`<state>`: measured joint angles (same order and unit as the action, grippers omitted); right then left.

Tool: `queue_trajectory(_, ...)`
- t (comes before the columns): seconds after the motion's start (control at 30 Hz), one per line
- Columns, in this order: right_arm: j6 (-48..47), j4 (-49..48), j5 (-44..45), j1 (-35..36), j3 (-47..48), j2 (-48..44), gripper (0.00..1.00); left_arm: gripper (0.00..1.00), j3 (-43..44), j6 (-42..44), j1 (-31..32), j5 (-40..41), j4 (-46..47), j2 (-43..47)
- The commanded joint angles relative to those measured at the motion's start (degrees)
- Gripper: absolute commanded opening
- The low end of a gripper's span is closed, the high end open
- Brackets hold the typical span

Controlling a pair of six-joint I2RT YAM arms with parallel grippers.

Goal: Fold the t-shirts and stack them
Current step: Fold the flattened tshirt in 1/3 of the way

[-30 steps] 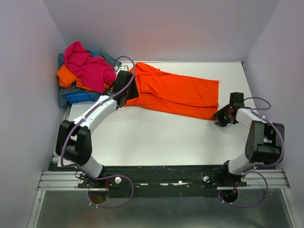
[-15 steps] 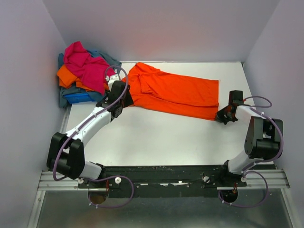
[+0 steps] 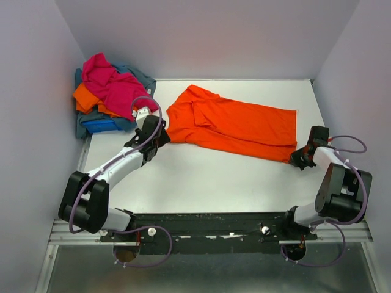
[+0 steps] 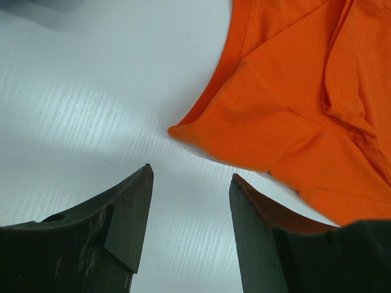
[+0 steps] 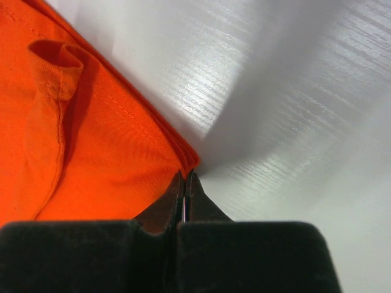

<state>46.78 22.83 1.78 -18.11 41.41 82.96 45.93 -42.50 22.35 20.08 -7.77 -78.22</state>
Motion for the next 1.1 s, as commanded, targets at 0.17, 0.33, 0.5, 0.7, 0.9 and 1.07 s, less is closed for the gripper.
queue_trajectory(0.17,-1.70,-0.95,-2.92,0.00,-0.10,1.07,0.01,0.59,2.75,-6.98,-1.60,-2.32,5.31,-8.17)
queue_trajectory(0.33,-1.87,-1.38,-3.19,0.00,-0.54,0.63,0.01,0.59,5.13,-7.42,-2.40,-1.18,4.78,-11.52)
queue_trajectory(0.5,-1.96,-1.56,-3.63,0.00,-0.54,0.80,0.01,0.58,6.62,-7.68,-2.92,-2.49,5.40,-14.77)
queue_trajectory(0.7,-1.52,-0.33,-2.48,0.00,-0.63,0.01,0.01,0.48,6.02,-9.61,-2.92,-4.07,6.18,-16.88)
queue_trajectory(0.9,-1.52,1.16,-2.13,0.00,-0.19,-0.78,0.01,0.02,3.46,-10.85,-2.92,-4.17,8.92,-18.02)
queue_trajectory(1.07,-2.14,4.85,2.96,0.00,0.52,-2.18,0.01,0.00,1.54,-10.15,-3.36,2.41,5.40,-15.31)
